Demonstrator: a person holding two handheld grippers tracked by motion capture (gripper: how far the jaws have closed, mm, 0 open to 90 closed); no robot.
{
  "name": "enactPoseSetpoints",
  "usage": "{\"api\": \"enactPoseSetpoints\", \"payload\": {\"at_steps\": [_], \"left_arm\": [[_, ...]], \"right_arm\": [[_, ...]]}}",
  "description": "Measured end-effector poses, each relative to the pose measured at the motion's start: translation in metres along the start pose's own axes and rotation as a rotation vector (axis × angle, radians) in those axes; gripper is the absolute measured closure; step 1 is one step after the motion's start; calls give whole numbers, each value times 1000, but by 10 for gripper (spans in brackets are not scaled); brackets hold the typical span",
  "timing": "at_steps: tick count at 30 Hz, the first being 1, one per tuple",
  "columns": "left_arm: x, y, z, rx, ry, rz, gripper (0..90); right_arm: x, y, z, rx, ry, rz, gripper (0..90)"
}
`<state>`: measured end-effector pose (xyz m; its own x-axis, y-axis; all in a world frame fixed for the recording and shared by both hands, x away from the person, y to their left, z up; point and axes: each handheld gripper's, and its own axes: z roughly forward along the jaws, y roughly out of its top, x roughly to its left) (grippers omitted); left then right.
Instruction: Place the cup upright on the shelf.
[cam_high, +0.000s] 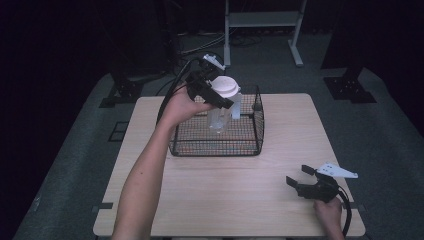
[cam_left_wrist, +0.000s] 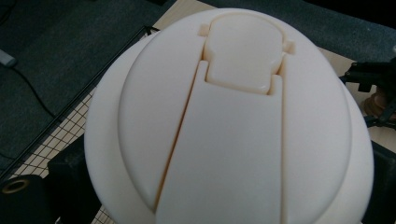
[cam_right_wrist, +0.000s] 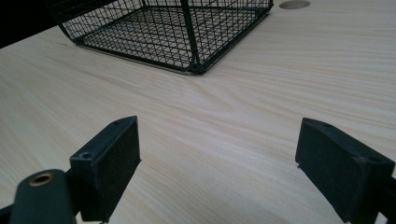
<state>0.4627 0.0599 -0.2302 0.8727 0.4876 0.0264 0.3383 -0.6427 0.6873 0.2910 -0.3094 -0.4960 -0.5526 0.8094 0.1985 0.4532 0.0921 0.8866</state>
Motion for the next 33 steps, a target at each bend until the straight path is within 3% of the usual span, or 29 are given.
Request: {"api": "enactPoseSetpoints", "payload": {"at_steps": [8, 23, 31, 33], "left_arm": [[16, -1, 17, 21, 13, -48, 53], [28, -1, 41, 47, 39, -80, 53], [39, -11, 55, 50, 50, -109, 53], [40, -14, 61, 61, 69, -110, 53]], "right_arm": [[0, 0, 0, -5, 2, 3, 129], [-2, 0, -2, -17, 6, 8, 129], [-2, 0, -1, -21, 5, 8, 129], [-2, 0, -2, -20, 6, 13, 129]]}}
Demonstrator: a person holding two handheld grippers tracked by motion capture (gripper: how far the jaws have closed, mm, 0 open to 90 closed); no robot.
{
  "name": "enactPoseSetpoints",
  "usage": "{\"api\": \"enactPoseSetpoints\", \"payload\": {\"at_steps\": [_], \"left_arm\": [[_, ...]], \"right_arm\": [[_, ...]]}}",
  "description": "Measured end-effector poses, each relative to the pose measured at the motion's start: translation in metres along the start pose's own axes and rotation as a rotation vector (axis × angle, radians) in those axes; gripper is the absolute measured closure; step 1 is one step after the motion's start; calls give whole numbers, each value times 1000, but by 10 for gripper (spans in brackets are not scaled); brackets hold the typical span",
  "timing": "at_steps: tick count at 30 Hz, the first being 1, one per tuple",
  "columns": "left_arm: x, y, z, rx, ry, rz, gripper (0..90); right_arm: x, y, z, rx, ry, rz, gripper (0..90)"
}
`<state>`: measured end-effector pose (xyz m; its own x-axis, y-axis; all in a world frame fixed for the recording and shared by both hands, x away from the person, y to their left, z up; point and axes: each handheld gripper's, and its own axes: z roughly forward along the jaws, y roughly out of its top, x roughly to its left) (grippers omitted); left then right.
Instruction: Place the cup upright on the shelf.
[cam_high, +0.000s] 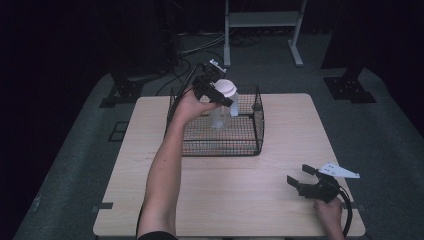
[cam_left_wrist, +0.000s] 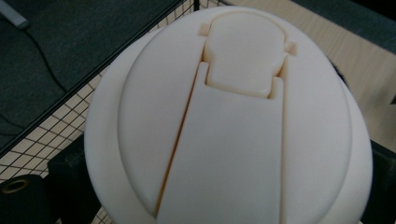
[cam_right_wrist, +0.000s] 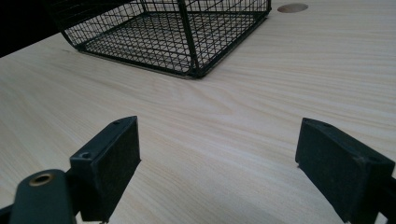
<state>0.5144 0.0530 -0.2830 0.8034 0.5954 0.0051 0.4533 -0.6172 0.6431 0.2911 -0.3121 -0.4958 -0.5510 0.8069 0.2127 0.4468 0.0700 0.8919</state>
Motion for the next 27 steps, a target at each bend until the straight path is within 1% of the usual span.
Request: {"api": "enactPoseSetpoints", "payload": {"at_steps": [3, 4, 5, 8, 16, 17, 19, 23, 27], "left_arm": [[3, -5, 7, 8, 2, -11, 53], [3, -5, 7, 8, 2, -11, 53], [5, -8, 12, 10, 3, -18, 53], [7, -12, 19, 13, 1, -28, 53], [9, -21, 32, 2, -5, -39, 53], [9, -23, 35, -7, -3, -42, 53], [8, -26, 39, -8, 1, -50, 53], [10, -31, 44, 0, 2, -58, 53], [12, -35, 46, -6, 4, -64, 53]], "right_arm": [[-1, 0, 0, -3, 1, -2, 129], [0, 0, 0, -1, 2, 3, 129], [0, 0, 0, -2, 2, 3, 129], [-1, 0, 0, -3, 3, 4, 129], [-1, 0, -1, -7, 5, 6, 129], [-1, 0, -1, -7, 7, 8, 129], [-1, 0, -1, -10, 9, 11, 129], [-2, 0, -2, -14, 15, 18, 128], [-3, 0, -2, -20, 17, 20, 129]]}}
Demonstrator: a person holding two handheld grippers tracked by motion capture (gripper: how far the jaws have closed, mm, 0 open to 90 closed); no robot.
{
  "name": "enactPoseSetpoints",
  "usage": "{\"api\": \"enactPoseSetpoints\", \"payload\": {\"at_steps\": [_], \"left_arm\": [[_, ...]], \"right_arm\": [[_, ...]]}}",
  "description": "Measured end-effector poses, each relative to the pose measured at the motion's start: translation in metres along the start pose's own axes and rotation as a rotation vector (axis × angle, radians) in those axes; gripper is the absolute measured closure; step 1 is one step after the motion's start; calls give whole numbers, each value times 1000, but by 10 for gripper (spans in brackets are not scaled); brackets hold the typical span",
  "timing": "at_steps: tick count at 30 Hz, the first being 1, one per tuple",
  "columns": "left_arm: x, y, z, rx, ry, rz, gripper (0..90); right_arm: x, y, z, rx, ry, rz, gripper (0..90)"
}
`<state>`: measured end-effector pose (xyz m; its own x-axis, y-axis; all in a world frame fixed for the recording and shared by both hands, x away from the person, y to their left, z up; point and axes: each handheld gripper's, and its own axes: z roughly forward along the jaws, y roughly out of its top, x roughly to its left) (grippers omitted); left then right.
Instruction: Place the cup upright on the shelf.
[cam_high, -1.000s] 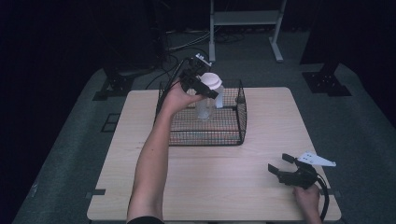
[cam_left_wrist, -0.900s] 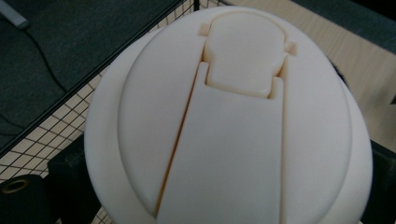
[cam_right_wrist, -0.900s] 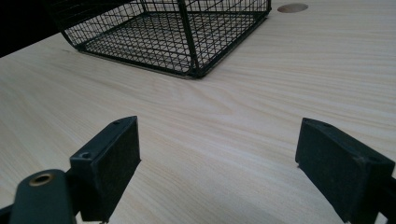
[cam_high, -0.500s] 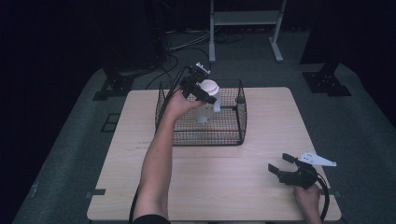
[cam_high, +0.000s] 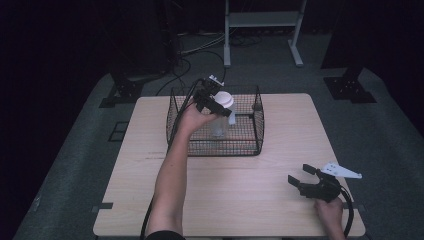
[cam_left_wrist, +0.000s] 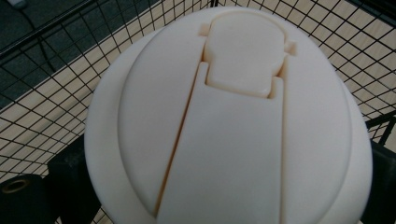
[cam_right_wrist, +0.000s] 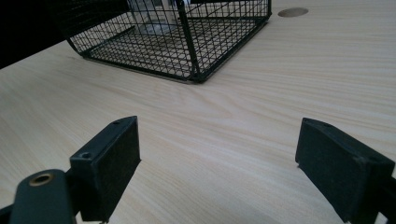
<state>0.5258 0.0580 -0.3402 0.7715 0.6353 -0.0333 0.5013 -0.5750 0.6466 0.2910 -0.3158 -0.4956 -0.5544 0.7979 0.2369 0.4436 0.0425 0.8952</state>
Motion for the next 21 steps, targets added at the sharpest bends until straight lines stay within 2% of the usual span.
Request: {"api": "enactPoseSetpoints", "payload": {"at_steps": [6, 10, 12, 14, 21], "left_arm": [[2, -7, 4, 2, 1, -11, 52], [2, -15, 7, 4, -3, -18, 52], [3, -18, 6, -15, -6, -22, 52], [3, -19, 6, -15, -7, -24, 52], [2, -26, 2, -20, -10, -1, 50]], "right_arm": [[-3, 0, -2, -20, 13, 20, 129], [-3, 0, -2, -15, 17, 13, 129], [-2, 0, -1, -12, 16, 10, 129], [-2, 0, -1, -10, 14, 8, 129], [1, 0, 1, 8, 3, -5, 129]]}}
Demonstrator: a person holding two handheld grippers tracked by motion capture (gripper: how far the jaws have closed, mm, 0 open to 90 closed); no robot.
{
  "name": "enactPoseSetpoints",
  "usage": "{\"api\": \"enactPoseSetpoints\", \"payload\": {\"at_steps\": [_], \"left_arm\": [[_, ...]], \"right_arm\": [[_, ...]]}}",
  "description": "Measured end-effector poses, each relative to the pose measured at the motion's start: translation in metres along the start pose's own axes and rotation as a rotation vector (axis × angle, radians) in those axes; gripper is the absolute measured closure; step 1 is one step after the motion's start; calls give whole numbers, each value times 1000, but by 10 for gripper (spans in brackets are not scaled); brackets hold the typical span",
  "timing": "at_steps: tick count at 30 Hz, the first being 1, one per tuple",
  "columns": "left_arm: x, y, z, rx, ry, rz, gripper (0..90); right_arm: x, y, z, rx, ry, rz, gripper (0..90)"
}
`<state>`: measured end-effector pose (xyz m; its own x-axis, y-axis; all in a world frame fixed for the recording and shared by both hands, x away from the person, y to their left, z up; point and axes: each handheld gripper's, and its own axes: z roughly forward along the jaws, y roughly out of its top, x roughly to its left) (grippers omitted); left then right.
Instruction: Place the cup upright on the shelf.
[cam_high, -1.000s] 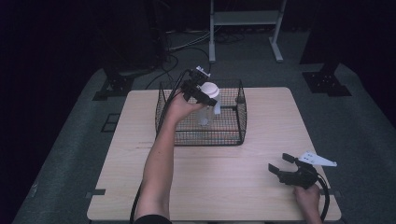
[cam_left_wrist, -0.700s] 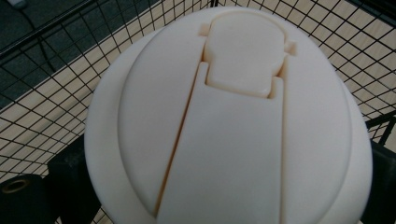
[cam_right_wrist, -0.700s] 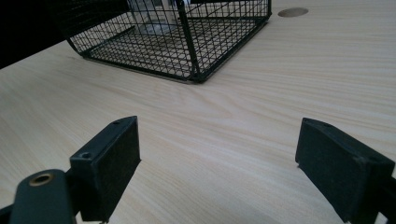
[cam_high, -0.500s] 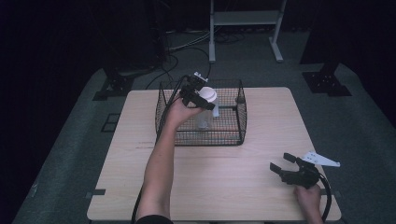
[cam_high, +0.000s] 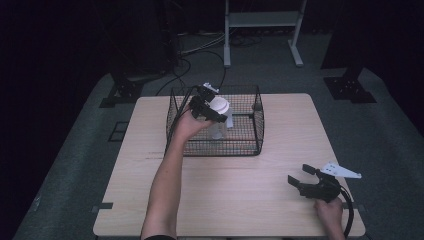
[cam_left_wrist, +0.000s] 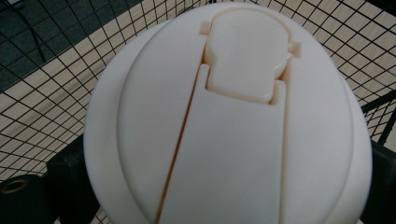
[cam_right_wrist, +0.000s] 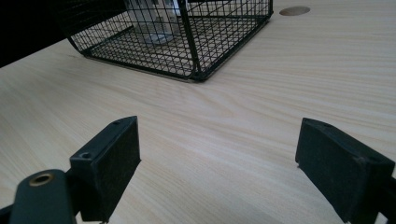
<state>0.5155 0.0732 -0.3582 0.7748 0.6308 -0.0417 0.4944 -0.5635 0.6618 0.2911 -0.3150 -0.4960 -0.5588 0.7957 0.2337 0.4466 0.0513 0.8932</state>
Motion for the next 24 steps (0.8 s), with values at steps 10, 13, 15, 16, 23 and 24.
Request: {"api": "enactPoseSetpoints", "payload": {"at_steps": [10, 13, 15, 16, 23, 24], "left_arm": [[-3, -3, -1, -12, 6, 19, 48], [-4, -5, -1, -21, 7, 21, 43], [-5, -7, -2, -31, 10, 20, 33], [-5, -7, -2, -31, 10, 20, 32], [-3, -11, -9, -49, -5, 16, 19], [-3, -11, -9, -49, -5, 16, 16]], "right_arm": [[2, 0, 2, 15, -13, -23, 129], [3, 0, 2, 18, -16, -24, 129], [3, 0, 3, 19, -17, -24, 129], [3, 0, 3, 20, -18, -24, 128], [3, 0, 3, 26, -21, -23, 129], [3, 0, 3, 26, -22, -25, 129]]}}
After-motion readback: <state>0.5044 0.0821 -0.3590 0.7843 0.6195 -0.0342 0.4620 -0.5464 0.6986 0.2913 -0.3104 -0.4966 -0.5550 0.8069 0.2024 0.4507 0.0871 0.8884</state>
